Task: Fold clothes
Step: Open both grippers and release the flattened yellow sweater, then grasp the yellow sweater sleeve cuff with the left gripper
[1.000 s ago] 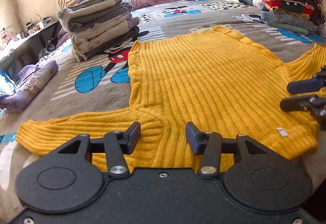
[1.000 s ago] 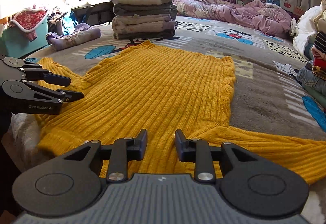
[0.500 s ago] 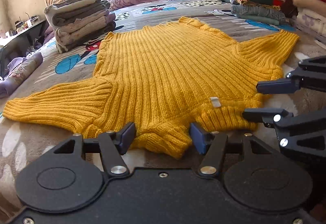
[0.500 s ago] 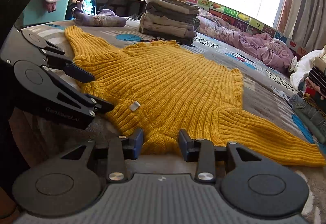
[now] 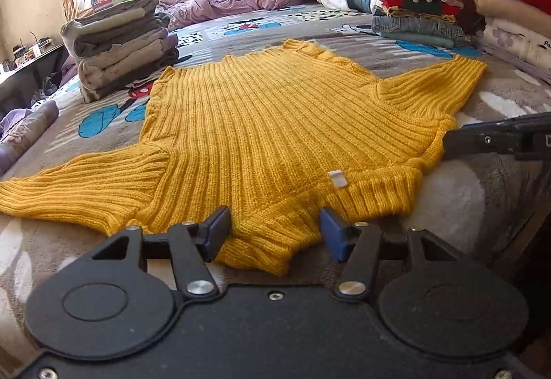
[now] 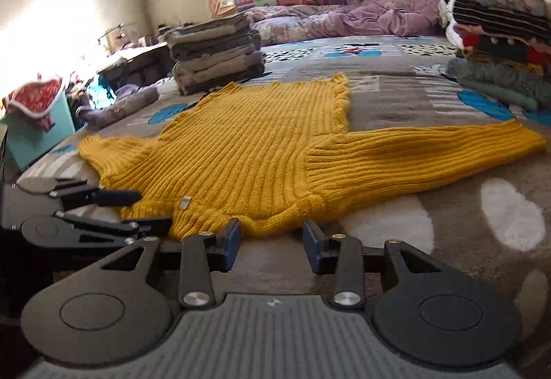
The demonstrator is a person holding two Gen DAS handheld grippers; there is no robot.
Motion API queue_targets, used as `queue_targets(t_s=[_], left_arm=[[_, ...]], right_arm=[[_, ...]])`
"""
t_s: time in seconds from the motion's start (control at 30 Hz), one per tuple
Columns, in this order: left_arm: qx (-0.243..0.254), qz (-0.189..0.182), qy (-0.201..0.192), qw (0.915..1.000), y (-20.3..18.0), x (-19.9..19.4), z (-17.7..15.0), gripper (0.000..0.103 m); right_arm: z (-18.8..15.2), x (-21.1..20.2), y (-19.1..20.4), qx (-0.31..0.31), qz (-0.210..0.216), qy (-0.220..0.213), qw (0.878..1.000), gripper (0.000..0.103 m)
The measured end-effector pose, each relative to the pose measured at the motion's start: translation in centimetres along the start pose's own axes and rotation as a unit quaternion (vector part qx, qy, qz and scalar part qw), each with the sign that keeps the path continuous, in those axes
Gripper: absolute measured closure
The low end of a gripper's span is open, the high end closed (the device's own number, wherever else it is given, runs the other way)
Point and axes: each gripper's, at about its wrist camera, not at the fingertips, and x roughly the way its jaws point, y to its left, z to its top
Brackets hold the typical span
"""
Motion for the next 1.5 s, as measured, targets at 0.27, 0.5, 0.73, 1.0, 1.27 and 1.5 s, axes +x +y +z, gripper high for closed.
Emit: queue_targets(t_s=[0.27,0.5,0.73,1.0,1.27,1.5], left_arm=[[0.003,-0.037,-0.074,0.9965,-5.6,-0.1,3.7,0.075],[0.039,-0.063,-0.060,0.9954,-12.5,5.4,2.9,0.077],[0.044,-0.056,-0.100,0.9925,-11.9,3.1,3.6,0.079],[0.068,-0.097,-0.047,0.9919,-13.7,4.9,6.0,0.079],[0.029,-0.161,0.030,0.9861,-17.4,12.1,10.6,0.075],[0.077,-0.134,-0.018,0.9878,-20.1,10.0,11.4,0.048]], right_arm=[[0.0,1.3,-9.1,0.231,-0.002,-0.030,0.973,0.064],[1.0,2.2,-17.2,0.369,-0.017,-0.097,0.924,0.063],[2.4,3.3,-23.0,0.430,-0.022,-0.132,0.893,0.067],[2.7,4.2,-26.2,0.463,-0.039,-0.143,0.874,0.095],[3.0,4.1,-27.0,0.467,-0.032,-0.139,0.873,0.095],[2.3,1.9,-27.6,0.463,-0.025,-0.150,0.873,0.091]])
